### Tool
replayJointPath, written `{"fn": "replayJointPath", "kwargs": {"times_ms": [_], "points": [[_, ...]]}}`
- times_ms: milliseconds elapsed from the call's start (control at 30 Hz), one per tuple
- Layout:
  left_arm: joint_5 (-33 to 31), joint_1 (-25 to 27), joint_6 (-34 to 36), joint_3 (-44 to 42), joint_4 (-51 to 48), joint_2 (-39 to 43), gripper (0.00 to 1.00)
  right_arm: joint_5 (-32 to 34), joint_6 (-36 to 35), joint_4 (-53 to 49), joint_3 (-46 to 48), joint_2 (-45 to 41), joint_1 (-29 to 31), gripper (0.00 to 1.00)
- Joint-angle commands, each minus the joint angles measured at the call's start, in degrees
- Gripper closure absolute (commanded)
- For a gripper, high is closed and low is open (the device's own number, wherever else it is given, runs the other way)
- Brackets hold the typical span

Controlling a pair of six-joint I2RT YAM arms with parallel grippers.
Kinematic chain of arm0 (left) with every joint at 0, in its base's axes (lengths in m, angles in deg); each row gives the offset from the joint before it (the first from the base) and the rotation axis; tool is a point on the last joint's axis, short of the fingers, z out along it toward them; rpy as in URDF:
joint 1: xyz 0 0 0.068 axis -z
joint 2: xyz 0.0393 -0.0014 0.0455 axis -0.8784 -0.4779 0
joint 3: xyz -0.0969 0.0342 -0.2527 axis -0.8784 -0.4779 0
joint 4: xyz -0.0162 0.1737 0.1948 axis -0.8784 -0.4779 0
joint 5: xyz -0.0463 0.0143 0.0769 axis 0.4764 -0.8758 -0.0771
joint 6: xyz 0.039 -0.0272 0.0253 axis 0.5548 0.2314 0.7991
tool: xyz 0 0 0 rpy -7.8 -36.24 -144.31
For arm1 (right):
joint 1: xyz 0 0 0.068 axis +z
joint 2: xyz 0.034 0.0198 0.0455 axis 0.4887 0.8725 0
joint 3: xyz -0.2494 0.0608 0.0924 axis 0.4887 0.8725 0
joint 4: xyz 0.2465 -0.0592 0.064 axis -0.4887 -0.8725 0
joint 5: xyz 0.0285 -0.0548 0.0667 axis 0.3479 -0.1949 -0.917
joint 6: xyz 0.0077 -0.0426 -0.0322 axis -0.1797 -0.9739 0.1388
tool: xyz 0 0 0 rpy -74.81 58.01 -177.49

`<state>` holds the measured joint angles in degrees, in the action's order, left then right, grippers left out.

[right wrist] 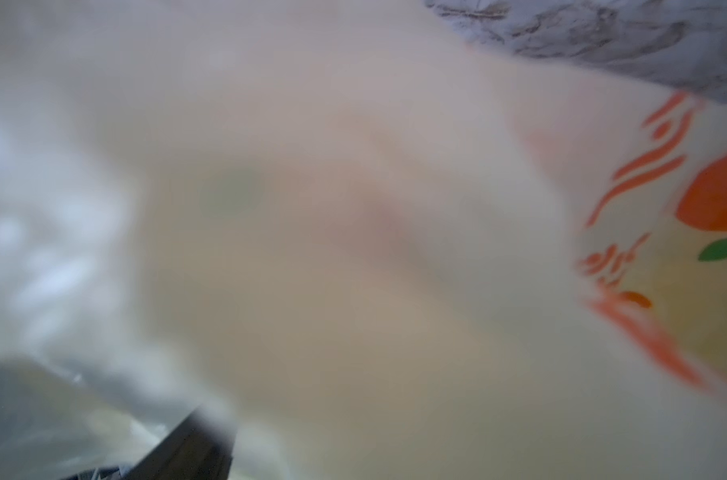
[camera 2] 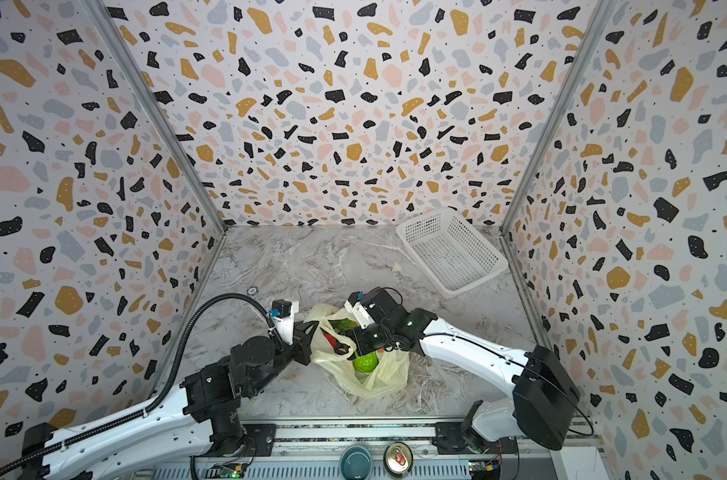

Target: Untie the knot of the plastic bag and take out the fruit

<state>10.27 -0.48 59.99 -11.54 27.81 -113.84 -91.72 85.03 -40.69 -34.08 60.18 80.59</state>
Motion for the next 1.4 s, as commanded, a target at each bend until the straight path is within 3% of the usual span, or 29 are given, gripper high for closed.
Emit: {"fn": "replayJointPath", "kwargs": {"times_ms": [0, 100, 233, 333, 433, 567, 700, 800, 1033, 1133, 1367], "points": [[-0.74, 0.55, -0.53, -0.42, 4.48, 1.22, 1.0, 3.5, 1.26, 3.1, 0.83, 1.91, -0.62, 0.13], [-0.79, 0.83, -0.53, -0.89, 4.68, 1.35, 1.0, 20.77, 3.08, 5.96, 3.77, 0.19, -1.49, 0.12], [-0.28, 1.64, 0.11, -2.17, 4.7, 1.12, 1.0, 35.79, 0.91, 10.15, 6.38, -1.72, -6.28, 0.11], [-0.79, 2.8, 1.62, -2.83, 4.49, -0.07, 1.0, 44.19, -2.03, 12.98, 6.7, -0.61, -9.96, 0.09], [-1.26, 3.59, 2.54, -3.69, 5.72, -1.87, 1.0, 48.35, -4.24, 15.84, 6.49, 0.68, -13.49, 0.08], [-2.81, 3.89, 3.46, -3.91, 7.76, -4.42, 1.0, 44.78, -6.67, 16.59, 4.97, 1.86, -17.18, 0.07], [-3.97, 3.89, 4.33, -2.83, 8.98, -6.23, 1.0, 28.28, -9.36, 9.31, 1.12, 1.98, -18.2, 0.08], [-4.59, 3.89, 4.16, -2.87, 9.79, -6.55, 1.0, 21.92, -10.39, 2.42, -0.4, 0.12, -15.34, 0.08], [-9.77, 3.89, 9.71, -2.86, 16.27, -8.54, 1.0, 18.26, -10.59, 0.03, 2.52, -0.31, -6.67, 0.08], [-8.96, 3.88, 12.67, -0.97, 16.28, -10.36, 1.0, 17.54, -11.32, -2.59, 1.84, 1.1, -3.92, 0.09], [-6.73, 3.87, 11.17, -1.71, 16.2, -9.86, 1.0, 15.58, -7.73, -10.21, 8.75, -6.86, 2.3, 0.09]]}}
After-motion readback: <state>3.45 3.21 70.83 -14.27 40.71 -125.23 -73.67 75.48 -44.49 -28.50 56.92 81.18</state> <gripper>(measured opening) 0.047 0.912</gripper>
